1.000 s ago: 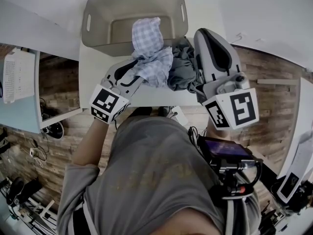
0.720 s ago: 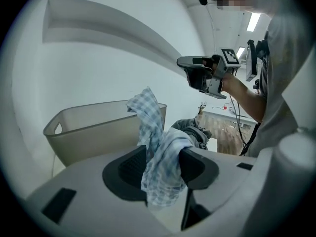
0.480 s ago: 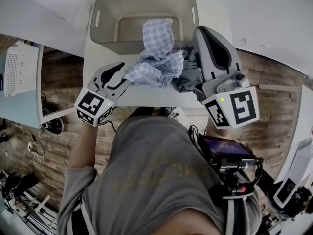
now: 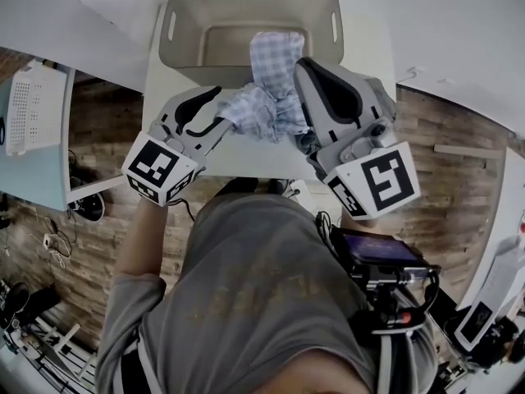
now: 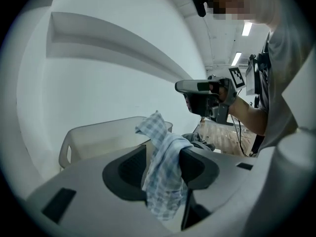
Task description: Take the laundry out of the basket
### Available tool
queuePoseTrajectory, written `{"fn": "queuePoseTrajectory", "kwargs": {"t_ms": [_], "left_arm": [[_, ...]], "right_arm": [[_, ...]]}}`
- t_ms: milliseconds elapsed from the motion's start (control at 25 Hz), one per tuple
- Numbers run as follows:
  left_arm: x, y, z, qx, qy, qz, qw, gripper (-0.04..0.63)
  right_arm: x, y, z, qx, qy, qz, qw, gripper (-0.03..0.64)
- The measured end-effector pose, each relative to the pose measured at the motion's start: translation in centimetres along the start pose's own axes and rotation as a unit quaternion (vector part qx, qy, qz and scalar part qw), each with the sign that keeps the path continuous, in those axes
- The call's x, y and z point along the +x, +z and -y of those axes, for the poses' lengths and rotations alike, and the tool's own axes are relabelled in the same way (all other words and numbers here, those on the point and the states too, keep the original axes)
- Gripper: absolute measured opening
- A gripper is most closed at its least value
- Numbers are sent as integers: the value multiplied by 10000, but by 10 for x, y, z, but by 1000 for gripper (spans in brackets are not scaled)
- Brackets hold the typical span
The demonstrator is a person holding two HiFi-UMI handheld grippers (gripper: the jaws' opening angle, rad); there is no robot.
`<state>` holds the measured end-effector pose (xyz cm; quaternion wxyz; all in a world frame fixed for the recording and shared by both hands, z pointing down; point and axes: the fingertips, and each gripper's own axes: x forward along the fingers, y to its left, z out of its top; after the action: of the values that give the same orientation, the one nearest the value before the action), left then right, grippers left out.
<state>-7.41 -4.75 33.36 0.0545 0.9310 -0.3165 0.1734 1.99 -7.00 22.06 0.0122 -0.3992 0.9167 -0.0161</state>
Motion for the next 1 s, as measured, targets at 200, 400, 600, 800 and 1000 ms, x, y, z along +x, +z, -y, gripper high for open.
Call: {"fn": "queuePoseTrajectory", "kwargs": {"t_ms": [200, 400, 600, 800, 1000], "left_arm": [[14, 19, -5, 18, -34, 204, 9998, 187], [18, 28, -6, 18, -59, 309, 9995, 187], [20, 36, -5, -19, -127, 395, 9991, 187], [15, 42, 0, -31, -107, 405, 9991, 194], [7, 32, 6, 51, -47, 151, 9999, 195]], "right_arm": [[3, -20, -31, 29, 475, -210, 9986, 20], [1, -20, -65, 119, 1012, -58, 9948, 20], [3, -29, -89, -195, 1632, -224, 9861, 20], [8, -60, -84, -663, 1561, -834, 9820, 20], [14, -72, -74, -778, 1286, -1052, 9830, 18]]}}
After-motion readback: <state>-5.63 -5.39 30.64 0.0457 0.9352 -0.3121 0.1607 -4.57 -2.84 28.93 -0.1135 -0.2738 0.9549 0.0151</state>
